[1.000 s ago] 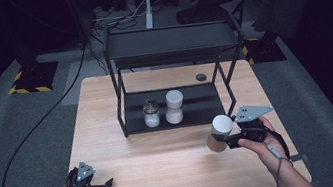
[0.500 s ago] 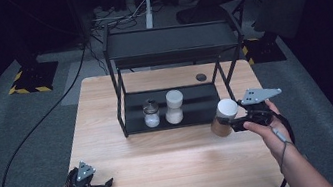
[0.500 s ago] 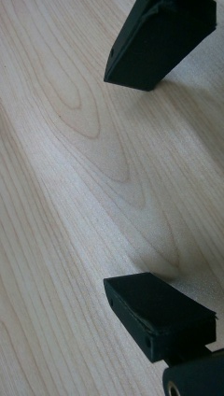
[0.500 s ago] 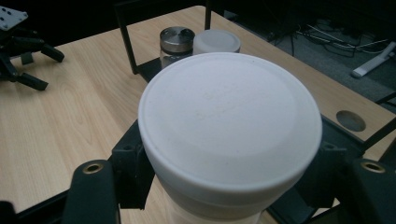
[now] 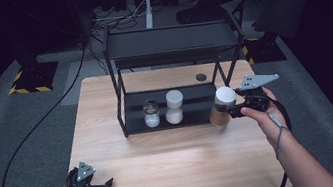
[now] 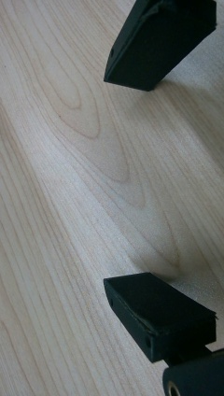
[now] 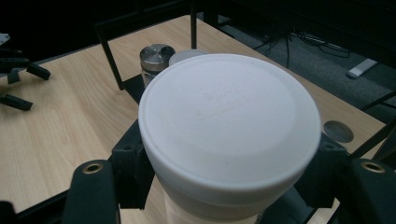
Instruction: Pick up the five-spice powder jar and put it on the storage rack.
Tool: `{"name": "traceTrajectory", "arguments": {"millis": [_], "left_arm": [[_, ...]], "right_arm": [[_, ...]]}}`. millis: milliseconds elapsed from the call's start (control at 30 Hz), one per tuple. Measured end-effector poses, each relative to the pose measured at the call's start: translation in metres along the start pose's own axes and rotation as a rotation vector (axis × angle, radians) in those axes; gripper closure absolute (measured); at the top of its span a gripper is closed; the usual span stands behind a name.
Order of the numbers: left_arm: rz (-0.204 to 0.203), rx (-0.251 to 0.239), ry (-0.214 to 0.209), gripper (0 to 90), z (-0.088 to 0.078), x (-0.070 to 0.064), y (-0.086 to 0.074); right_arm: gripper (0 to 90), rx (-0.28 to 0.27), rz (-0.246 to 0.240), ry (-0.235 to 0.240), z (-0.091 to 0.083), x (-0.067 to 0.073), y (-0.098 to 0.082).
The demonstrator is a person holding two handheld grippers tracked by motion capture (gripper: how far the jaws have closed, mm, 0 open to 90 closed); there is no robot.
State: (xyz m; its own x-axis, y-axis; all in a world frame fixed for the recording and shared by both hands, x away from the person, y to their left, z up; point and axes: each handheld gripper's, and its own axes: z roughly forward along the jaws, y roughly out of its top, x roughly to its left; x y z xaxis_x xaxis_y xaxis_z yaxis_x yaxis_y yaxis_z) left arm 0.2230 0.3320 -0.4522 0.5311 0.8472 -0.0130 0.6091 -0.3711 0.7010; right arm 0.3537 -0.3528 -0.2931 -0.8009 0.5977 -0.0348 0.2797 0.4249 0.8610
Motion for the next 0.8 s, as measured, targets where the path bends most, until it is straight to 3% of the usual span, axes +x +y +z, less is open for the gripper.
{"name": "traceTrajectory", "arguments": {"millis": [400,800], "left_arm": [[0.001,0.000,0.001,3.7,0.000,0.000,0.000],[0.001,0.001,0.001,3.7,0.000,0.000,0.000]], "right_arm": [[33.5,0.028,-0.005,-0.020,0.030,-0.012,0.021],[33.6,0.072,-0.004,-0.023,0.068,-0.015,0.026]]}}
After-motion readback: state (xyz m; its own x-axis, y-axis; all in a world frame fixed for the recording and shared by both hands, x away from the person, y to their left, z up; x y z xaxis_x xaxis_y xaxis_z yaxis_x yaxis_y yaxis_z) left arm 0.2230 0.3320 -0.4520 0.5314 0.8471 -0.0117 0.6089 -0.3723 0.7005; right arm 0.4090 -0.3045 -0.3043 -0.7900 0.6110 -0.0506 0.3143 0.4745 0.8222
